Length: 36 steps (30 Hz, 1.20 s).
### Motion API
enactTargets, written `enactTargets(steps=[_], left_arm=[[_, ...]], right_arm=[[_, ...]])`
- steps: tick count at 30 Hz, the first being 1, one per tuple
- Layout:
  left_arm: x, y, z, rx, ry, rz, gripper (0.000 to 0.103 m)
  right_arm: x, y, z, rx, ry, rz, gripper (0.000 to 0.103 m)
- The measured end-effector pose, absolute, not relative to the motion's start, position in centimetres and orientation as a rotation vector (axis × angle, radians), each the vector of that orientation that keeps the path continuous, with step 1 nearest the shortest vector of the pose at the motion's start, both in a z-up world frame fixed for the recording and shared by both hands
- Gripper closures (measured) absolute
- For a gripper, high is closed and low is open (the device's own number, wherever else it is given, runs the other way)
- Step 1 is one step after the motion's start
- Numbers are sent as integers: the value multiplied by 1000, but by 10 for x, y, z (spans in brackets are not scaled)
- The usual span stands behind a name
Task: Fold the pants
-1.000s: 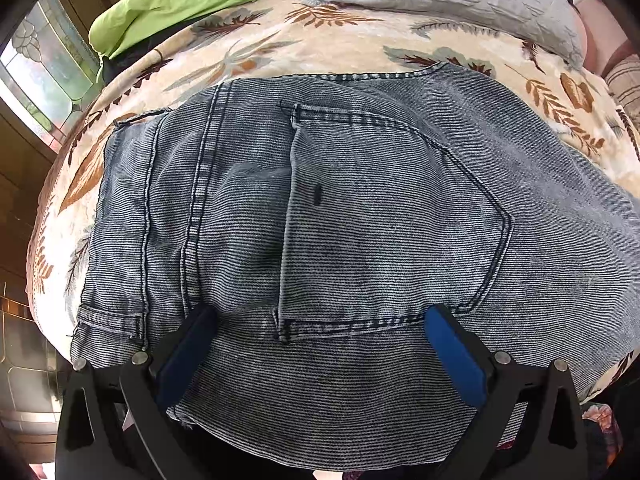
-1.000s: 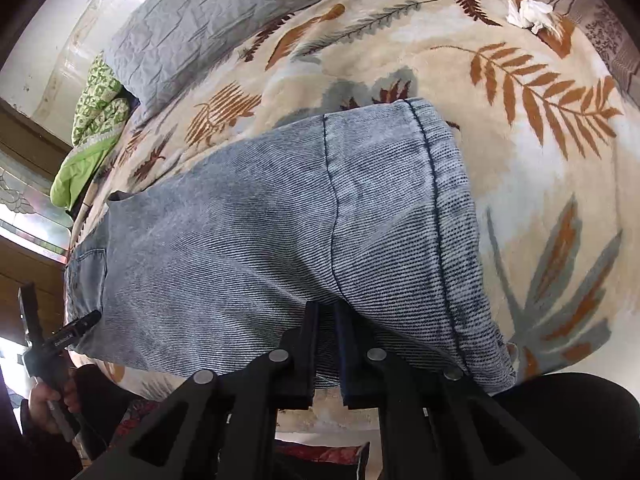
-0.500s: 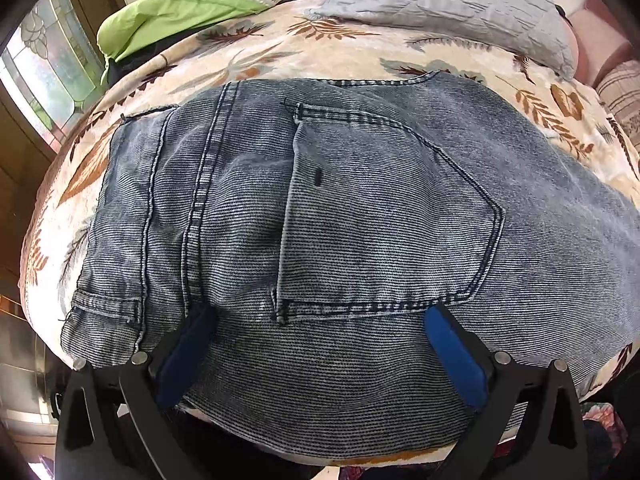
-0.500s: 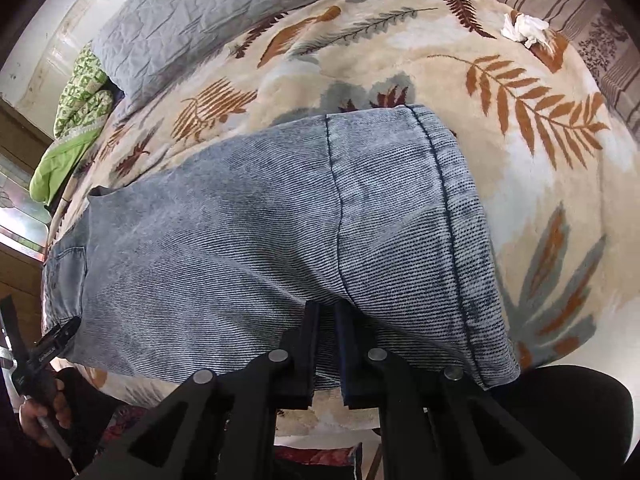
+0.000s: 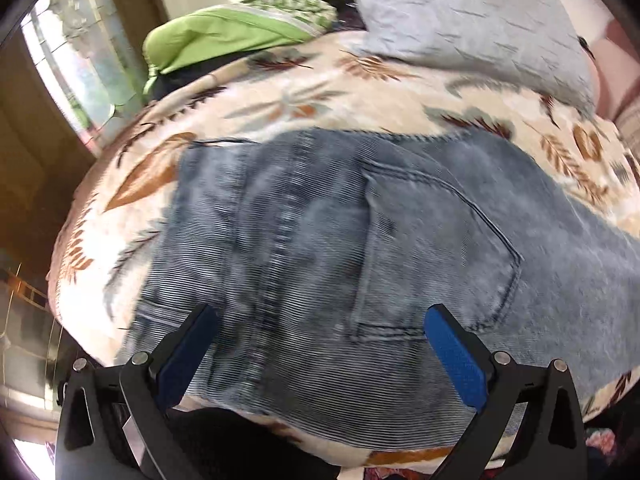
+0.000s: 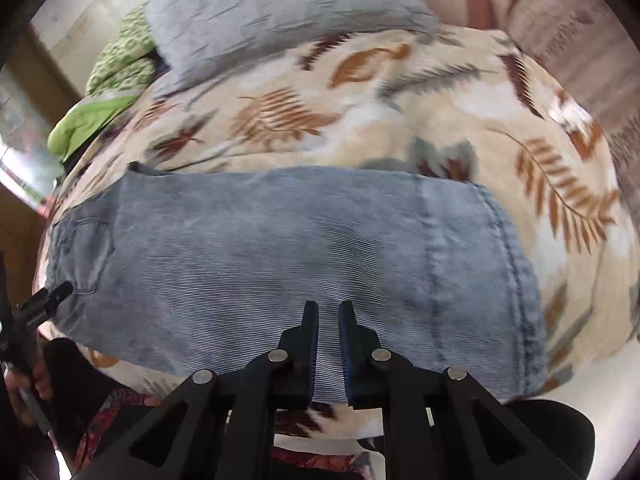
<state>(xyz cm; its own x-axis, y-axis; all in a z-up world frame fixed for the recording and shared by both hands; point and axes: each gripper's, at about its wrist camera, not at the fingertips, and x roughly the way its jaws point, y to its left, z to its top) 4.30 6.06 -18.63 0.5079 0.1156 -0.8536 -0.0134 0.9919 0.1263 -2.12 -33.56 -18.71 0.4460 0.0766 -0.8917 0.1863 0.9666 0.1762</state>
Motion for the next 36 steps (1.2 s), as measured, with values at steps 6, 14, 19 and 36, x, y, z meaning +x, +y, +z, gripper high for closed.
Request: enactTargets(steps=[6,14,19,36], left_arm=[[47,78,-188,92,1053,118,0],[58,88,-205,60,1103,125,0],[59,85,-207,70,1110,140,0],[38,-11,-187,276,1056,-25,0]], right_arm=[[-3,-286,-194,232,1139,41,89],[4,-261,-231,183,1237,57,90],[1,-266,-234,211,1230,80,90],[-15,-336,-186,234,1093,-49,90]])
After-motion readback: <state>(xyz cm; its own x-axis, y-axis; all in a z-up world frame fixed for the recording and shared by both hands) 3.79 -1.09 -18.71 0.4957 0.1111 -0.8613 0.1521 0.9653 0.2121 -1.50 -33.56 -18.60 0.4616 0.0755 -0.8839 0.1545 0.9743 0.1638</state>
